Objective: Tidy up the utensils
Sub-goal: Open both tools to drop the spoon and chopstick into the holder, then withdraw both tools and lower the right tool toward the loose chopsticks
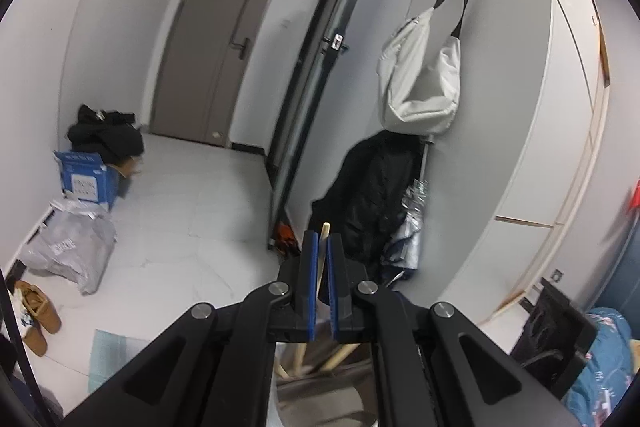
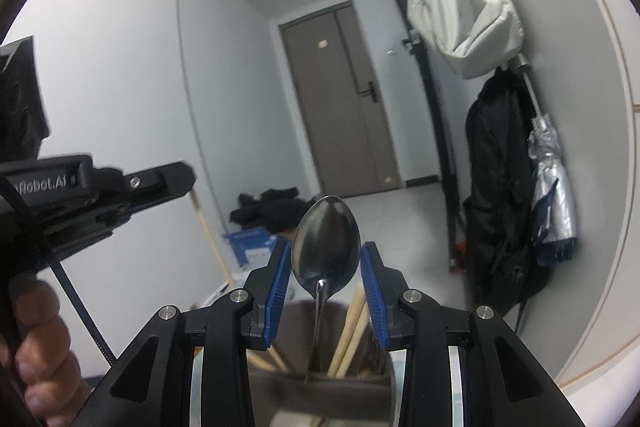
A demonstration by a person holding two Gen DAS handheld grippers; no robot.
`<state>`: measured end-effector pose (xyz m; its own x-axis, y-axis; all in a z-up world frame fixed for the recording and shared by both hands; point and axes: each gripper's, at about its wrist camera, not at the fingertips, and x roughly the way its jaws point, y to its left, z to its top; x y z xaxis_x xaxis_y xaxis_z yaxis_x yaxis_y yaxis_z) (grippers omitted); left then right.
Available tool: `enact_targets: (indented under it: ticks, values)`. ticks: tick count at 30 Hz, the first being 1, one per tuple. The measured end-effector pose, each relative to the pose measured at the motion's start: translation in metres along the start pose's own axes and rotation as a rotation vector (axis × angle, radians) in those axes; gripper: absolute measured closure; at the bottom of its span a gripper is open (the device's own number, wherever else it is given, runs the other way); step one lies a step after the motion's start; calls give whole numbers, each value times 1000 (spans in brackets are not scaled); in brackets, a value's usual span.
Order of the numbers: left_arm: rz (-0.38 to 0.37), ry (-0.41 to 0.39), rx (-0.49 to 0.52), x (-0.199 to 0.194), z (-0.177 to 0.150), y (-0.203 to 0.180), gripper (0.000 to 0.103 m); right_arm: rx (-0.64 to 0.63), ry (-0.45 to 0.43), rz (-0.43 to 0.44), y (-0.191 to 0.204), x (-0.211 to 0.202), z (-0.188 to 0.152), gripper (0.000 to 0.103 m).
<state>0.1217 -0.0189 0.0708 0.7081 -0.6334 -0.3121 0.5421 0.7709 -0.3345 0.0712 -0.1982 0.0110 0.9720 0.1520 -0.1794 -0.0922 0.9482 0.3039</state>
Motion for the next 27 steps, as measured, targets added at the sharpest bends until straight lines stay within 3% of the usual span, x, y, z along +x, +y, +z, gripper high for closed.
enact_targets:
  ticks: [5, 11, 16, 19, 21, 24, 27]
  values:
    - [20, 32, 6, -2, -4, -3, 102, -80, 54, 63, 6, -5, -5, 69]
    - [-58, 113, 5, -5, -12, -9, 101, -140, 138, 122, 11, -8, -12, 69]
    - [-46, 156, 16, -15, -17, -18, 98, -175, 209, 135, 10, -15, -19, 71]
    - [-4, 147, 16, -27, -16, -19, 82, -170, 242, 132, 5, -26, -22, 70]
    - [32, 130, 3, -37, -16, -17, 63, -177, 245, 131, 2, -40, -26, 68]
    - [118, 121, -8, -48, -19, -15, 52, -181, 244, 128, -2, -59, -30, 57]
    - [218, 145, -65, -61, -28, -10, 51, -164, 229, 125, -4, -83, -30, 44]
